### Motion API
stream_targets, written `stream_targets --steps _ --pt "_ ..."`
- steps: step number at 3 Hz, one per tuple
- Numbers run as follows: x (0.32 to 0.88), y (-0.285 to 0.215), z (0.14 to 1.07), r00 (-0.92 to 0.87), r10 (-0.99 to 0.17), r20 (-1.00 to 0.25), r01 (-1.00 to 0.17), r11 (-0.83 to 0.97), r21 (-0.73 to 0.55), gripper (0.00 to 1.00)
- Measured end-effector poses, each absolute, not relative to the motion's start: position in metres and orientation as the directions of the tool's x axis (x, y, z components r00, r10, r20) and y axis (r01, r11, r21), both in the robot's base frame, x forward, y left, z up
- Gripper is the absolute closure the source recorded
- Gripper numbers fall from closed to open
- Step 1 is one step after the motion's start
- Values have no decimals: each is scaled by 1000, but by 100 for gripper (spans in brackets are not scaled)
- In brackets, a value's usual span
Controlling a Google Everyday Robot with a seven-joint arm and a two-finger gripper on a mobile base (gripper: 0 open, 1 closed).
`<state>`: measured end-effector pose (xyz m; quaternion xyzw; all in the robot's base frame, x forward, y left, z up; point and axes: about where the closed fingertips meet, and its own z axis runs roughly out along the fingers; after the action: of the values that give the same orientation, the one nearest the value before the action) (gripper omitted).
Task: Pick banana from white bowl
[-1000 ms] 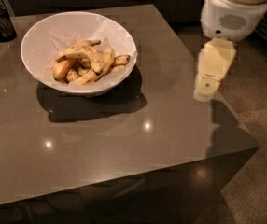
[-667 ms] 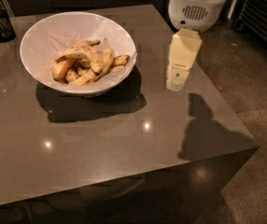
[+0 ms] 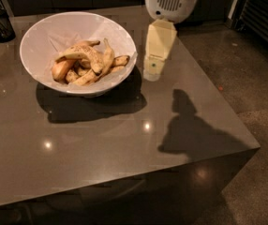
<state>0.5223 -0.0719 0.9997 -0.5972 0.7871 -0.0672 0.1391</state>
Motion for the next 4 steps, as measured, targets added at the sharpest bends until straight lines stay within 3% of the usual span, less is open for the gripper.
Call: stream_targets --steps 1,2,4 --pt "561 -17 988 -210 -966 -149 -941 241 -238 0" --pt "565 -16 992 -209 -963 -170 -932 248 -263 0" --pt "570 60 994 -132 -976 -174 -945 176 -276 0"
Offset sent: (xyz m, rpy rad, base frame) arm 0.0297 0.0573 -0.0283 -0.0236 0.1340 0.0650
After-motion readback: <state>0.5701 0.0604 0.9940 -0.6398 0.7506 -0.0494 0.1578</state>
